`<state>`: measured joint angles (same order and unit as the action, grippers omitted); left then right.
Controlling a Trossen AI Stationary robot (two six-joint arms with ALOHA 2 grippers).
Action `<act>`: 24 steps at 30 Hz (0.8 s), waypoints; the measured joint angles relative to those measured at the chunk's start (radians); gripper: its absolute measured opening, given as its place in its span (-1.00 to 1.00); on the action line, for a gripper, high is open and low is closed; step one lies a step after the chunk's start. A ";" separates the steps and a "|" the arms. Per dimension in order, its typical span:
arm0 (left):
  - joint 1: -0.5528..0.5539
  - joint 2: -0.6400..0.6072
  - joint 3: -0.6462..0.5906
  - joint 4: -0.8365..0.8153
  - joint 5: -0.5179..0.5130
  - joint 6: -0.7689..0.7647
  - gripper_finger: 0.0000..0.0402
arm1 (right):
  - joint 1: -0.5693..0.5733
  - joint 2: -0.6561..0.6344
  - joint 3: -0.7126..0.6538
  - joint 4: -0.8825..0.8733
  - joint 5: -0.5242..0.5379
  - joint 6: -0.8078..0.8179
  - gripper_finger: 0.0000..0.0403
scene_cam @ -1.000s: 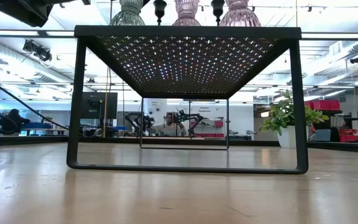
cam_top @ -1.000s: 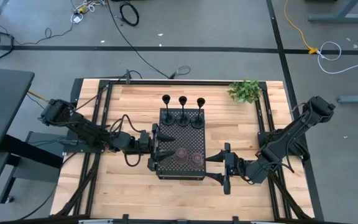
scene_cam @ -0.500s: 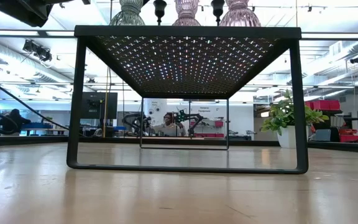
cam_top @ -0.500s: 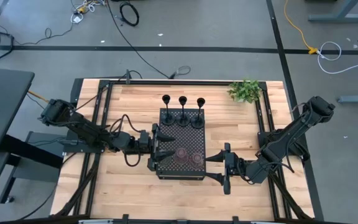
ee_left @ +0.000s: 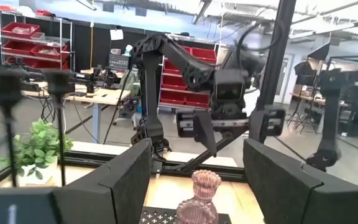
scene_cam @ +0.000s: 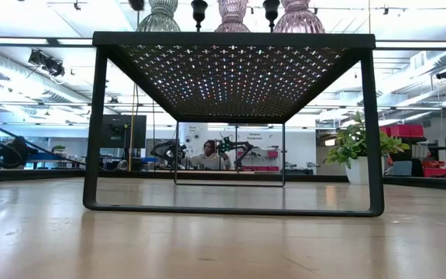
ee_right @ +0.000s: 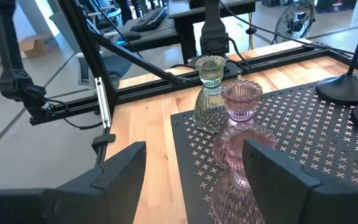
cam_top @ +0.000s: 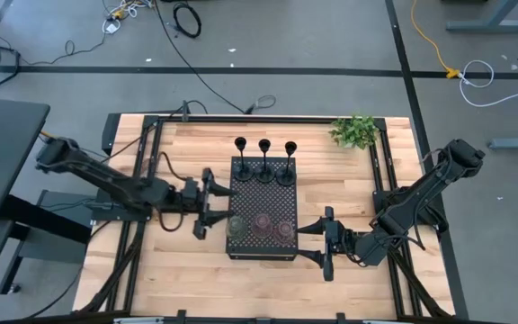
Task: Pick & Place candle stick holders
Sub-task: Return to Home Position
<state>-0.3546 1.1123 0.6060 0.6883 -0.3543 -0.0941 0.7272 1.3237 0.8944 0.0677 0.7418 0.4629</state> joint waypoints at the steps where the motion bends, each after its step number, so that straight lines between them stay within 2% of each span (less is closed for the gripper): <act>1: -0.003 -0.036 0.000 -0.036 0.000 -0.003 0.26 | 0.000 0.000 0.000 0.000 0.000 0.000 0.31; 8: -0.039 -0.303 0.000 -0.332 -0.011 0.028 0.26 | 0.000 0.000 0.000 0.007 0.001 0.000 0.31; 15: -0.082 -0.544 0.000 -0.601 -0.011 -0.007 0.26 | 0.000 0.000 0.000 0.023 0.002 0.000 0.31; 22: -0.088 -0.626 0.000 -0.734 -0.012 -0.051 0.26 | 0.000 0.000 0.000 0.029 0.002 -0.004 0.31; 24: -0.088 -0.631 0.000 -0.772 -0.049 -0.044 0.26 | -0.004 0.000 0.000 0.029 0.002 -0.004 0.31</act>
<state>-0.4431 0.4814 0.6060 -0.0837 -0.4036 -0.1384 0.7230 1.3236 0.8944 0.0967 0.7433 0.4587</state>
